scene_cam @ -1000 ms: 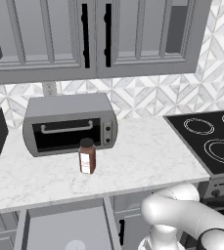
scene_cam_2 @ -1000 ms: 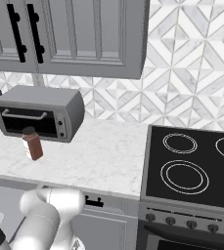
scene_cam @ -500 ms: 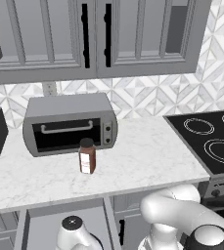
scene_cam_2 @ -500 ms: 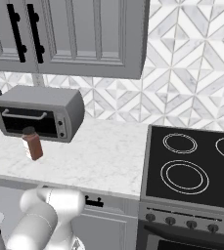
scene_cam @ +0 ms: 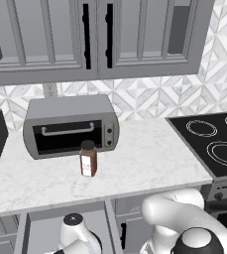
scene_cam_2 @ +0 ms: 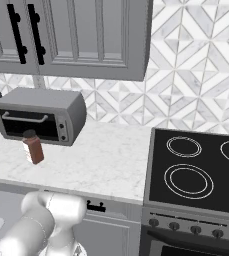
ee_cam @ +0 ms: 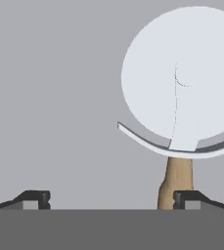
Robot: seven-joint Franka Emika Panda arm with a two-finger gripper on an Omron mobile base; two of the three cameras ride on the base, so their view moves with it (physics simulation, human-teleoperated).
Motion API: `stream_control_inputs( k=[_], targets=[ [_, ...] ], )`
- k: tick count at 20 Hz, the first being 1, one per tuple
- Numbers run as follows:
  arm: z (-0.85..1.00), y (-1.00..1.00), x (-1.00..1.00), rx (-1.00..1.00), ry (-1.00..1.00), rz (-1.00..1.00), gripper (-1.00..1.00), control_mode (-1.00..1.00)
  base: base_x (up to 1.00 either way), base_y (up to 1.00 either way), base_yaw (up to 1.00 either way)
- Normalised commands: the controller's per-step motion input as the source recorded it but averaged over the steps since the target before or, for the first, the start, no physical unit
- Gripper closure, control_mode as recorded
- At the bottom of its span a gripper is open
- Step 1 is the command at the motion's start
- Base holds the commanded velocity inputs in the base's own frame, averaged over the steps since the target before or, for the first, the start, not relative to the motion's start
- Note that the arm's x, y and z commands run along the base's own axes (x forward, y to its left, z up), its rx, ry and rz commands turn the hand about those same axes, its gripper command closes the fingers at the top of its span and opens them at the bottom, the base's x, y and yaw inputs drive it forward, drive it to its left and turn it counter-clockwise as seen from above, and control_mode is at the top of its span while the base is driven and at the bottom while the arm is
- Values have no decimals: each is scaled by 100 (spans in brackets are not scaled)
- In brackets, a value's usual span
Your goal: Pick the pizza cutter from the drawer and place it on the counter.
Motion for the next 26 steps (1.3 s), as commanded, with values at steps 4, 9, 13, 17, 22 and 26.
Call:
stream_control_inputs(
  k=[4, 9, 13, 17, 22, 26],
  targets=[
    [-1, -9, -53, 0, -9, 0, -100, -100, 0, 0, 0],
    [0, -35, -16, 0, -3, 0, -100, -100, 0, 0, 0],
    [2, -38, 0, 0, -1, 0, -100, -100, 0, 0, 0],
    [-3, -30, 0, 0, 0, 0, -100, -100, 0, 0, 0],
    [-5, 0, 0, 0, 0, 0, -100, -100, 0, 0, 0],
    [-14, 0, 0, 0, 0, 0, -100, -100, 0, 0, 0]
  ],
)
